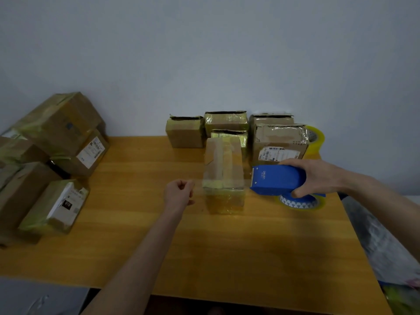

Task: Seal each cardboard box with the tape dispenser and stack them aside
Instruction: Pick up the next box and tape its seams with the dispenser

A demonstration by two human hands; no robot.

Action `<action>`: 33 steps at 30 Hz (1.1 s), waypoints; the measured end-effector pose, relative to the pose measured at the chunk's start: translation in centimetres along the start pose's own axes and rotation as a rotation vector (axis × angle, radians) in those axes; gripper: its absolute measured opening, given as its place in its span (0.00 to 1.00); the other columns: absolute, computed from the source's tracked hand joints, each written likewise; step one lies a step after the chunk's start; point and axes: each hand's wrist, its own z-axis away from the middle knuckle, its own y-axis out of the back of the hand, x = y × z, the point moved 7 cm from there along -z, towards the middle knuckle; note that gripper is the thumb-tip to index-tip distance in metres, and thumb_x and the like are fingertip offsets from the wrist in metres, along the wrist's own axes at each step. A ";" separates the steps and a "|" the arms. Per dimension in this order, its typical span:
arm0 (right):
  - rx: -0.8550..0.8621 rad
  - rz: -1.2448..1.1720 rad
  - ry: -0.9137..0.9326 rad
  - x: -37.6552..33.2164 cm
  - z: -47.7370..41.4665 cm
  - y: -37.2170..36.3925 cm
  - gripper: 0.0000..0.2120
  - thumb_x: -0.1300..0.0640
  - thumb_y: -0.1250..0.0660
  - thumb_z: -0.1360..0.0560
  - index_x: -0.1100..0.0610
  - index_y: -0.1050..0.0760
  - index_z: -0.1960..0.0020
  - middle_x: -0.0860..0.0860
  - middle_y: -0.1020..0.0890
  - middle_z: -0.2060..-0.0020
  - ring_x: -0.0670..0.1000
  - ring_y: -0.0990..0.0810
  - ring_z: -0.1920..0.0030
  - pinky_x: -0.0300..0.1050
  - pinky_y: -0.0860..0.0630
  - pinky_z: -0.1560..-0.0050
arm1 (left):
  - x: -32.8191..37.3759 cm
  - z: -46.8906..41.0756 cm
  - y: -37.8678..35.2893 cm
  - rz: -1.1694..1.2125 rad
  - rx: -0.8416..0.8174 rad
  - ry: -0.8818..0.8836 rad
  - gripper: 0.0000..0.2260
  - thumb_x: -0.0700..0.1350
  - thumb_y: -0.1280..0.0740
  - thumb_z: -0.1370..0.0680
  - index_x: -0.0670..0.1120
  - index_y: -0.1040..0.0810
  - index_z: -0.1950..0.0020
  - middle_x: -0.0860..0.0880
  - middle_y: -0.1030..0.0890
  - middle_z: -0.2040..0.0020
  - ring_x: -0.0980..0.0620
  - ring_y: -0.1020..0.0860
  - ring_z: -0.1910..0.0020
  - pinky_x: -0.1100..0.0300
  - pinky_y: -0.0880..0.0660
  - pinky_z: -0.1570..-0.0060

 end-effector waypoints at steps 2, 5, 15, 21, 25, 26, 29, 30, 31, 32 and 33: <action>-0.013 0.000 -0.008 0.4 -0.3 -0.5 0.32 0.55 0.24 0.34 0.39 0.35 0.37 0.45 0.24 0.45 0.49 0.24 0.46 0.49 0.26 0.43 | -0.4 -0.1 -0.3 -0.009 -0.009 0.002 0.09 0.43 0.35 0.20 0.40 0.22 0.57 0.47 0.25 0.66 0.53 0.26 0.66 0.65 0.25 0.73; -0.028 0.016 -0.030 1.0 -0.9 -1.3 0.32 0.55 0.23 0.35 0.37 0.36 0.38 0.44 0.24 0.46 0.49 0.24 0.46 0.49 0.25 0.43 | -1.2 -0.4 -0.7 -0.033 -0.013 0.024 0.08 0.43 0.35 0.20 0.39 0.22 0.56 0.47 0.25 0.65 0.54 0.25 0.66 0.64 0.24 0.72; -0.092 -0.011 -0.122 2.0 -2.8 -4.8 0.37 0.55 0.25 0.34 0.41 0.36 0.31 0.47 0.22 0.45 0.50 0.23 0.45 0.50 0.24 0.44 | -2.5 -1.7 -3.0 -0.298 -0.148 0.003 0.10 0.47 0.39 0.19 0.41 0.23 0.50 0.49 0.20 0.59 0.55 0.24 0.69 0.64 0.25 0.74; -0.087 -0.077 -0.108 2.2 -2.8 -5.3 0.37 0.59 0.25 0.35 0.44 0.35 0.31 0.46 0.22 0.46 0.48 0.23 0.47 0.43 0.25 0.48 | -2.4 -1.9 -1.0 -0.809 -0.157 -0.061 0.25 0.58 0.41 0.20 0.52 0.37 0.25 0.43 0.30 0.33 0.46 0.21 0.51 0.61 0.27 0.61; -0.070 -0.112 -0.078 1.6 -3.1 -5.8 0.37 0.58 0.24 0.36 0.46 0.35 0.31 0.47 0.22 0.47 0.48 0.23 0.47 0.42 0.25 0.50 | 0.5 0.2 -2.5 -0.463 -0.147 -0.281 0.16 0.47 0.44 0.17 0.45 0.28 0.31 0.48 0.23 0.39 0.58 0.25 0.49 0.72 0.31 0.54; -0.064 -0.123 -0.063 1.2 -3.3 -5.9 0.37 0.58 0.24 0.36 0.45 0.34 0.31 0.47 0.22 0.47 0.47 0.23 0.48 0.43 0.24 0.49 | 0.6 0.9 -3.5 -0.316 -0.207 -0.228 0.16 0.47 0.44 0.17 0.45 0.29 0.30 0.51 0.23 0.42 0.61 0.26 0.51 0.75 0.30 0.58; -0.051 -0.125 -0.020 -0.4 -3.7 -6.1 0.36 0.57 0.25 0.36 0.42 0.35 0.33 0.44 0.23 0.49 0.46 0.23 0.49 0.43 0.24 0.51 | 0.8 1.8 -3.1 -0.101 -0.186 -0.136 0.16 0.46 0.45 0.17 0.45 0.30 0.30 0.53 0.23 0.45 0.61 0.26 0.52 0.74 0.28 0.63; -0.046 -0.107 -0.009 -0.9 -3.9 -6.1 0.36 0.55 0.25 0.36 0.41 0.35 0.33 0.44 0.23 0.49 0.46 0.23 0.49 0.45 0.23 0.50 | 1.0 1.6 -2.3 -0.087 -0.153 -0.143 0.16 0.45 0.44 0.17 0.45 0.30 0.30 0.53 0.23 0.44 0.60 0.25 0.50 0.73 0.28 0.62; -0.042 -0.079 -0.002 -1.5 -4.2 -6.2 0.36 0.53 0.25 0.37 0.40 0.36 0.33 0.44 0.23 0.49 0.48 0.23 0.49 0.49 0.22 0.49 | 1.1 1.5 -1.4 -0.099 -0.121 -0.162 0.16 0.45 0.44 0.17 0.46 0.30 0.29 0.53 0.23 0.42 0.58 0.25 0.48 0.73 0.28 0.59; -0.041 -0.042 0.005 -2.0 -4.4 -6.3 0.36 0.51 0.26 0.37 0.40 0.36 0.33 0.45 0.23 0.49 0.49 0.23 0.49 0.51 0.22 0.48 | 1.1 1.2 -0.6 -0.137 -0.082 -0.187 0.17 0.45 0.44 0.17 0.46 0.31 0.28 0.54 0.24 0.39 0.57 0.26 0.44 0.74 0.28 0.56; -0.045 -0.002 0.010 -2.5 -4.6 -6.5 0.36 0.50 0.26 0.37 0.40 0.36 0.32 0.45 0.23 0.48 0.49 0.23 0.49 0.52 0.22 0.48 | 1.0 1.1 0.2 -0.182 -0.048 -0.210 0.18 0.45 0.44 0.17 0.45 0.33 0.27 0.54 0.26 0.37 0.56 0.27 0.40 0.74 0.30 0.50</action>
